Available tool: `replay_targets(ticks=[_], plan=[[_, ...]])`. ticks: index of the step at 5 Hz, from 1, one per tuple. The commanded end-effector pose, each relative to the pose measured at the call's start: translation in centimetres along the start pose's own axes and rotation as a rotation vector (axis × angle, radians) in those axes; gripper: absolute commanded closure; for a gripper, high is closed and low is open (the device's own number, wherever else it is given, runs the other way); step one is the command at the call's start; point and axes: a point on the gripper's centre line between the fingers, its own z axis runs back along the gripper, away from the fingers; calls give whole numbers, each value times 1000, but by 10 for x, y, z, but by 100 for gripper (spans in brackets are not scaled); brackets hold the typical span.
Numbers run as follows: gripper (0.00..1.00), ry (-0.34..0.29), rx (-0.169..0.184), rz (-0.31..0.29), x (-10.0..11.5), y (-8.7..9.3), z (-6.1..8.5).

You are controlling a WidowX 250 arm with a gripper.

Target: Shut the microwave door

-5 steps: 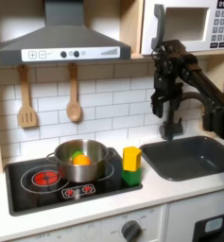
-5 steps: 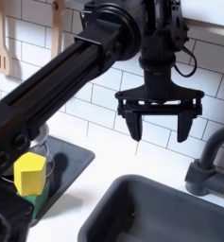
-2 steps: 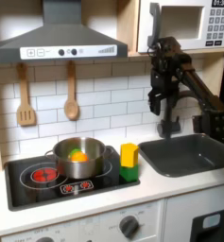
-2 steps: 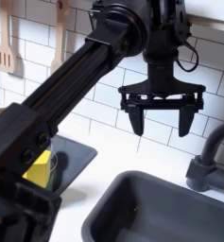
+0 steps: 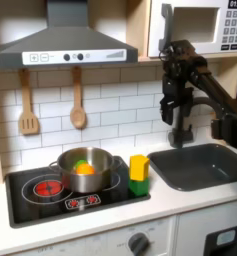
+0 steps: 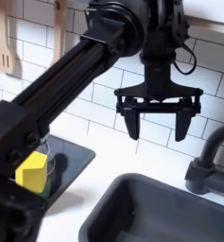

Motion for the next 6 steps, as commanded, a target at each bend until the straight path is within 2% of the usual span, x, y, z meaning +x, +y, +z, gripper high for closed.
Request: replay_targets(ticks=[1,2,3,5,6], plan=[[0,13,-3,27,-30,20,17],[0,-17,-23,30,-40,18,43],[0,-32,-42,36,-43,11,60],[0,-20,-51,72,-36,14,60],[0,-39,-50,88,-30,18,64]])
